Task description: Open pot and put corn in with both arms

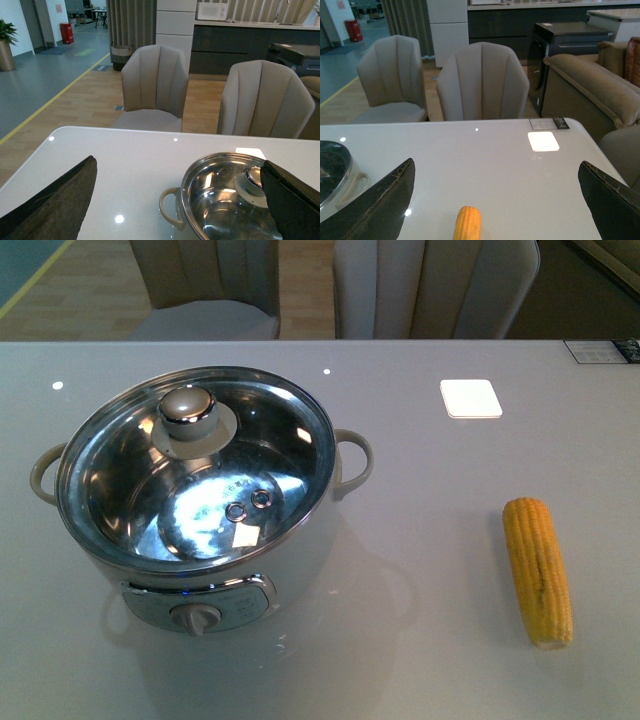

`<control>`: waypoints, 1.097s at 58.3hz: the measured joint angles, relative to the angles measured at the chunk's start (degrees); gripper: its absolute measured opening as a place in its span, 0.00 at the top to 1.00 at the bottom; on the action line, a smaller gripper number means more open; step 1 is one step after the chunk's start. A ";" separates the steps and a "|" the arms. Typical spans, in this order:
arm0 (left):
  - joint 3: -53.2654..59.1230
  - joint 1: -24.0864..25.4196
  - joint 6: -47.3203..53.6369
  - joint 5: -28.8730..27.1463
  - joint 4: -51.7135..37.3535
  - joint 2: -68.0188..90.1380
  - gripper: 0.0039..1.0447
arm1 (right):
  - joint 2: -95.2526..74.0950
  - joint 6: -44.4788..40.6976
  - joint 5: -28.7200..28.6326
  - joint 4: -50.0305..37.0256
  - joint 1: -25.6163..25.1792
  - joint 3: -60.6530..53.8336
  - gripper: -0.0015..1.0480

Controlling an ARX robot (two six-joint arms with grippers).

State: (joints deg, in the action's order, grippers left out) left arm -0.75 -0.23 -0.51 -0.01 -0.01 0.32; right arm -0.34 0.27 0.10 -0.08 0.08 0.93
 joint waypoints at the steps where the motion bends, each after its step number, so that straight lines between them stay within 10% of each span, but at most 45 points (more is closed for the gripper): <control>1: 0.00 0.00 0.00 0.00 0.00 0.00 0.07 | 0.00 0.00 0.00 0.00 0.00 0.00 0.08; 44: 0.00 -0.02 0.00 -0.04 0.02 0.02 0.07 | 0.00 0.00 0.00 0.00 0.00 0.00 0.08; 52: -7.78 -2.23 -5.38 -9.01 18.67 12.41 0.07 | 0.07 0.00 -0.07 0.00 0.00 0.00 0.08; 64: -11.19 -5.81 -7.10 -9.51 11.34 24.83 0.07 | 0.07 0.00 -0.04 0.00 0.00 0.00 0.08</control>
State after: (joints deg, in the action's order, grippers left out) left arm -11.94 -6.04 -7.62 -9.52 11.33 25.15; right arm -0.27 0.27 0.05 -0.08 0.08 0.93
